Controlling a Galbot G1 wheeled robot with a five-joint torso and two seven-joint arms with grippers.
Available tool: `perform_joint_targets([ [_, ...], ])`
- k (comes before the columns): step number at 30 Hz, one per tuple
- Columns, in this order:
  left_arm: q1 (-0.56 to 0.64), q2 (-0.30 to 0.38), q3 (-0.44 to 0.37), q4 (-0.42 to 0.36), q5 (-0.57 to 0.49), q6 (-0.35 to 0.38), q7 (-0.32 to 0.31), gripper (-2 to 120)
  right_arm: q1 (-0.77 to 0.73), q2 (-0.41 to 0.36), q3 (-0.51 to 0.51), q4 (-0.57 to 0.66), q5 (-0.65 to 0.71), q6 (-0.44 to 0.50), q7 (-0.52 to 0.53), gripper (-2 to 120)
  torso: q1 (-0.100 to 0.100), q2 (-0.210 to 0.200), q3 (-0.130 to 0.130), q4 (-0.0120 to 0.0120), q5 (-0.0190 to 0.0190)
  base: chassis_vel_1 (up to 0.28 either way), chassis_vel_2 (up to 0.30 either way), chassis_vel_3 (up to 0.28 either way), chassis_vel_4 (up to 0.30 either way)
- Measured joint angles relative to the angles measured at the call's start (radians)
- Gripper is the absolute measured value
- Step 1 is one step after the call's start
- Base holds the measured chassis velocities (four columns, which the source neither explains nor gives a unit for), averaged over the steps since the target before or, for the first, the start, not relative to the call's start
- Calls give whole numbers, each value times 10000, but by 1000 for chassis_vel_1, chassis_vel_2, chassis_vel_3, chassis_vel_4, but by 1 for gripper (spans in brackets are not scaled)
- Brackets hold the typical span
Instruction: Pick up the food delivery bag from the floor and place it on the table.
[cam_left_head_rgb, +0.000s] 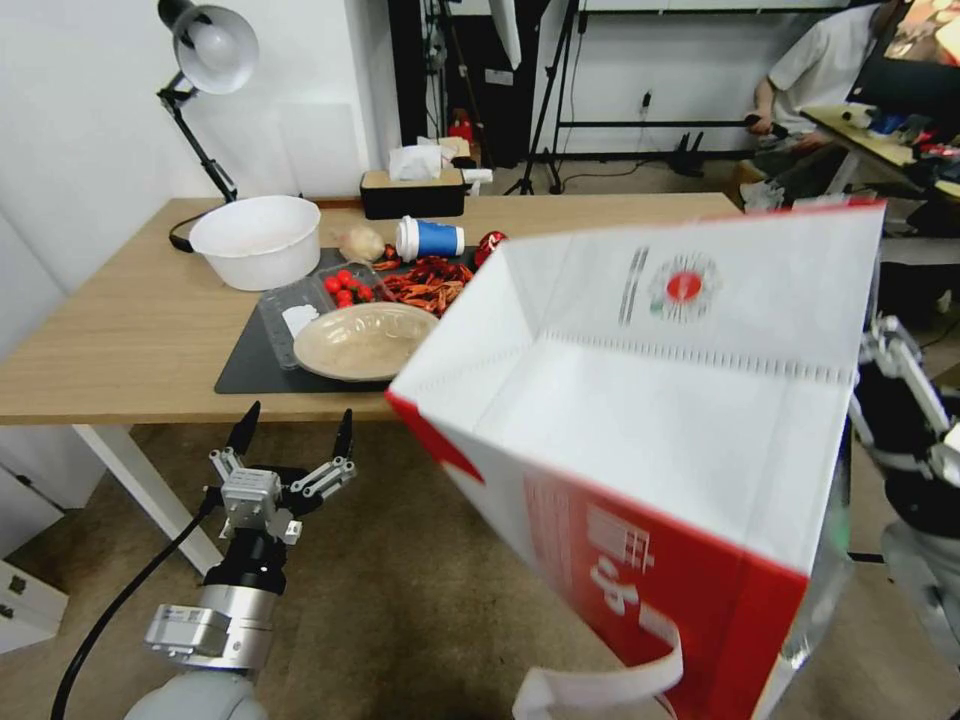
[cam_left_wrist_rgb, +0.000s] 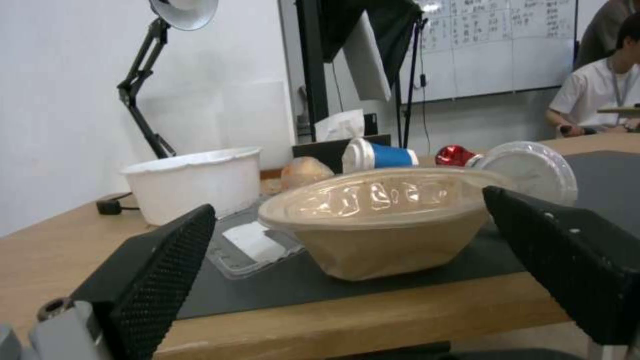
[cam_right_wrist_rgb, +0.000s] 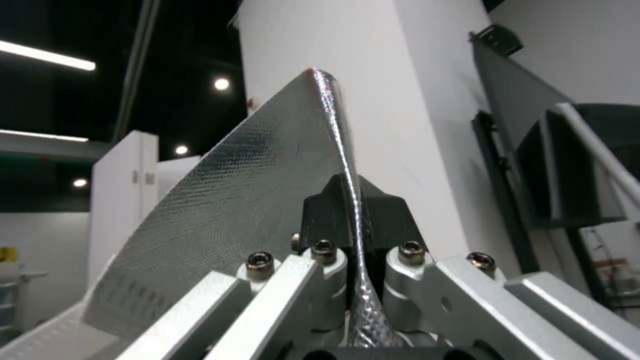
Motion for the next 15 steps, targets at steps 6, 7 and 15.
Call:
perform_joint_targets([
  [6,25,-41,41,1,16,-34,10,100,696,-407,-309,16,63,116,1249,0,-2,-4,-3,-1,-1,0,0,0,0],
  [7,30,-41,45,1,17,-55,27,100,921,-513,-441,-7,93,145,1643,0,-3,-5,-4,-1,0,0,0,0,0],
  [15,90,-120,163,4,168,-101,50,100,2045,-688,-1094,-110,168,190,3534,0,-5,-9,-6,0,0,0,0,0,0],
])
